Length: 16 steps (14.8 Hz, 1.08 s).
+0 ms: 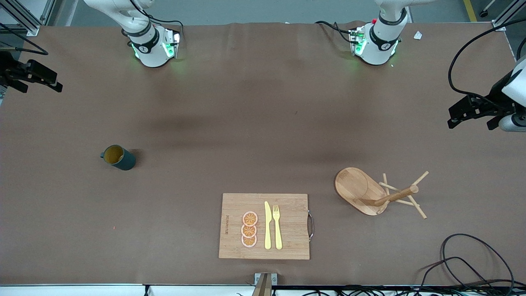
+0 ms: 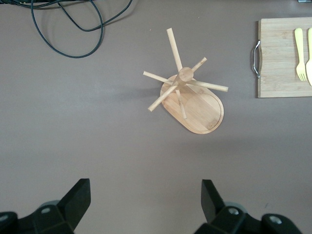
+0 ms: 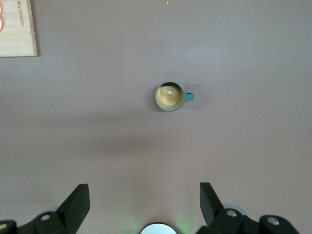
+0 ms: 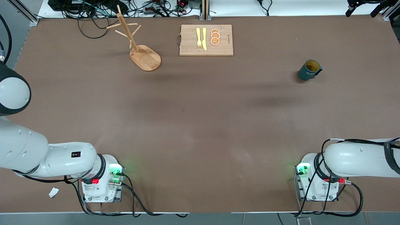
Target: Pass cup and hang on rack
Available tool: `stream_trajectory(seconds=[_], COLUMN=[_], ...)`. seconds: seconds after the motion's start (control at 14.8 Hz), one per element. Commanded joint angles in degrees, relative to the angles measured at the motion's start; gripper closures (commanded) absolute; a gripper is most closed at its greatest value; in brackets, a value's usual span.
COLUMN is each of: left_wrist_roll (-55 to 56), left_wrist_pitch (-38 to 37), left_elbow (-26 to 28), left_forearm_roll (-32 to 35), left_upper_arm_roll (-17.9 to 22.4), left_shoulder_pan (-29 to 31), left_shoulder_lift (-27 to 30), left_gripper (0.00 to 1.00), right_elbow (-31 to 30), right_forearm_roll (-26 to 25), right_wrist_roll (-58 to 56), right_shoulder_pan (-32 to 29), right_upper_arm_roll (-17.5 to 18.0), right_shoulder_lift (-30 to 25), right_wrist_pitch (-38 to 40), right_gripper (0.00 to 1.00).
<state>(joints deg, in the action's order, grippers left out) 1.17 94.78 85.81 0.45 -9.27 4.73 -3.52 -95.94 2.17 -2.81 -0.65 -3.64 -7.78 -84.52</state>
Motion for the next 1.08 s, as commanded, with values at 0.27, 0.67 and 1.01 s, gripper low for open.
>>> stream_trajectory(seconds=[0.27,0.67,1.01], left_wrist_roll=[-0.5,-0.5,-0.5], left_wrist_pitch=[0.1,0.1,0.1], left_elbow=[0.0,0.0,0.0], left_forearm_roll=[-0.5,-0.5,-0.4], left_upper_arm_roll=[-0.1,-0.1,-0.1], left_shoulder_pan=[0.4,0.3,0.3], left_shoulder_lift=[0.1,0.1,0.1], left_gripper=[0.00,0.00,0.00], right_elbow=[-0.6,2.4,-3.2], right_forearm_roll=[1.0,0.9,0.9], right_wrist_roll=[-0.9,-1.1,-14.4], right_shoulder_pan=[-1.2,-4.0,-3.8], right_upper_arm_roll=[0.5,0.4,0.5], right_shoulder_lift=[-0.8,9.7,16.2], right_wrist_pitch=[-0.1,-1.9,-15.1], right_gripper=[0.00,0.00,0.00])
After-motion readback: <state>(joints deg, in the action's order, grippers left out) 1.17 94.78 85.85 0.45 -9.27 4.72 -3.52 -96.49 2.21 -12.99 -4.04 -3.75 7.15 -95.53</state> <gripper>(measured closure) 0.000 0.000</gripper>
